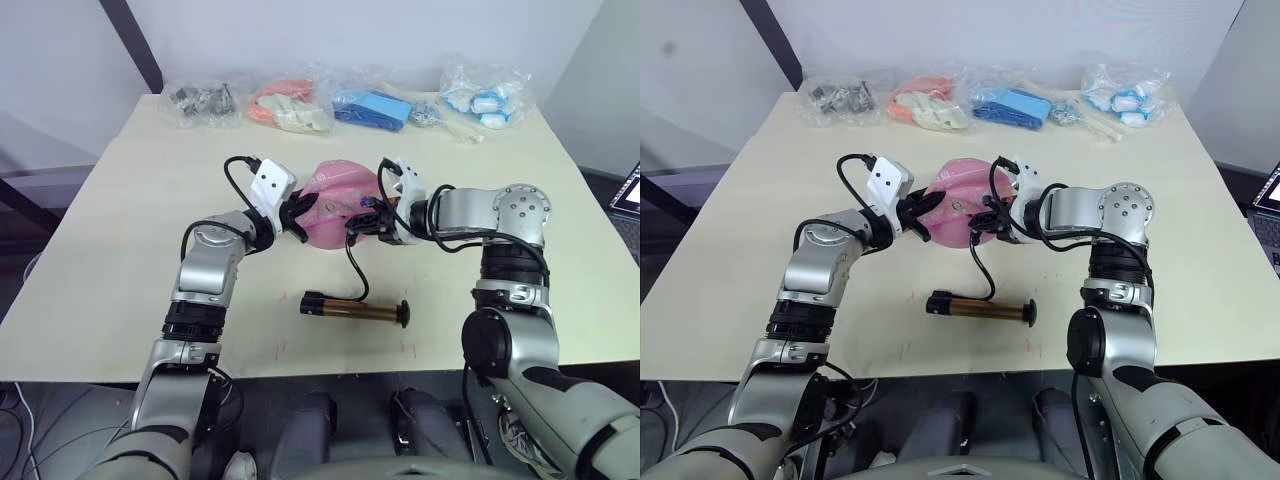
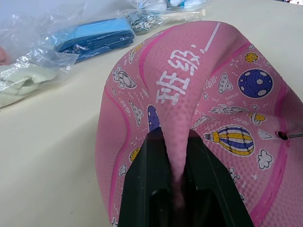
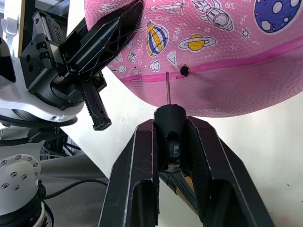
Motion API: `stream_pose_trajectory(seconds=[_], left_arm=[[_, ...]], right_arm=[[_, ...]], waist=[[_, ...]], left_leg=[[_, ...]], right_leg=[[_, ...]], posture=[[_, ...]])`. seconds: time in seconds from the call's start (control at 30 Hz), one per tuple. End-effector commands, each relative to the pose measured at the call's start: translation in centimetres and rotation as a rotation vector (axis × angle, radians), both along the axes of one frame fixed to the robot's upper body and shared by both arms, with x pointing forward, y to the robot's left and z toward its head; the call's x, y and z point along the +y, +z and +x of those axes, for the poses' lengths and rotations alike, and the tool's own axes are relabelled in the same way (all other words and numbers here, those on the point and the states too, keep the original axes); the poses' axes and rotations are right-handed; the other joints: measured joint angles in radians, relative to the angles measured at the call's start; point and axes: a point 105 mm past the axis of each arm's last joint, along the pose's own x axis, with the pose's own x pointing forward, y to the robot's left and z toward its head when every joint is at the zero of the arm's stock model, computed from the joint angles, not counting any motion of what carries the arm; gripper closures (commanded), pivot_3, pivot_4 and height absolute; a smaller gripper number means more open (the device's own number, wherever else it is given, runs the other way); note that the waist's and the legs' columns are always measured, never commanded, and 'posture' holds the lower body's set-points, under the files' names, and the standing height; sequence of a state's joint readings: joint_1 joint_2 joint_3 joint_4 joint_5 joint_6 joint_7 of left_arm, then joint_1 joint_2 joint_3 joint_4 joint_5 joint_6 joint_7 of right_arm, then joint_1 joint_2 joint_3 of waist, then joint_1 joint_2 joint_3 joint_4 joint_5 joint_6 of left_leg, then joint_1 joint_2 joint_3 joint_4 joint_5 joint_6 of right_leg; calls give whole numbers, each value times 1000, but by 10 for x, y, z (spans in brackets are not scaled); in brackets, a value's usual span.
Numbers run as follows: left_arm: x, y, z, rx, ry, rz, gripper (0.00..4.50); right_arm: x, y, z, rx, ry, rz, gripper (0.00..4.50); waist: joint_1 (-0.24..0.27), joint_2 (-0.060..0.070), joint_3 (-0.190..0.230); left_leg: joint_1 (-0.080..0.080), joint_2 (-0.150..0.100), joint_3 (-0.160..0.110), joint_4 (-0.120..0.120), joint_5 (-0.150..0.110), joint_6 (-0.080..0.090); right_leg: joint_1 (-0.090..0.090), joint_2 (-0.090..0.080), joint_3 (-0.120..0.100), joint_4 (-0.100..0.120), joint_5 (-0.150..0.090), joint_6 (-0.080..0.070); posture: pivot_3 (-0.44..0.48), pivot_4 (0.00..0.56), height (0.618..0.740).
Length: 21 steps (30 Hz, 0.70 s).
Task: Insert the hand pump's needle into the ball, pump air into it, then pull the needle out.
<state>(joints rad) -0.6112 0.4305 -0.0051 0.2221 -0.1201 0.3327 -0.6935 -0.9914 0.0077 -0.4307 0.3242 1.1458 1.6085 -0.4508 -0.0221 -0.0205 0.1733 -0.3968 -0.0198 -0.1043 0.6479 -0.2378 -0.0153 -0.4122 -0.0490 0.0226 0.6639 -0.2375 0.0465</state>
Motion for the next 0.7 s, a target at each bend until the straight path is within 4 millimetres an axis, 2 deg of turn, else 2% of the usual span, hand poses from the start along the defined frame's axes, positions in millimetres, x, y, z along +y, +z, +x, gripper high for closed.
stream_pose_trajectory(seconds=[0.03, 0.3, 0.7], left_arm=[[-3, 16, 1, -72, -16, -28, 4436], [-1, 18, 2, -97, -19, -7, 4436], [-4, 12, -2, -91, -37, 10, 4436]], right_arm=[[4, 11, -1, -26, 19, 26, 4173], [1, 9, 2, -8, -2, 27, 4173], [2, 6, 4, 12, -17, 25, 4173]], waist=[[-2, 0, 0], [-21, 0, 0], [-21, 0, 0]], left_leg=[[0, 0, 0, 0, 0, 0], [0, 0, 0, 0, 0, 0], [-1, 0, 0, -1, 0, 0]], right_leg=[[0, 0, 0, 0, 0, 0], [0, 0, 0, 0, 0, 0], [-1, 0, 0, 0, 0, 0]], posture=[[0, 150, 740], [0, 150, 740], [0, 150, 740]])
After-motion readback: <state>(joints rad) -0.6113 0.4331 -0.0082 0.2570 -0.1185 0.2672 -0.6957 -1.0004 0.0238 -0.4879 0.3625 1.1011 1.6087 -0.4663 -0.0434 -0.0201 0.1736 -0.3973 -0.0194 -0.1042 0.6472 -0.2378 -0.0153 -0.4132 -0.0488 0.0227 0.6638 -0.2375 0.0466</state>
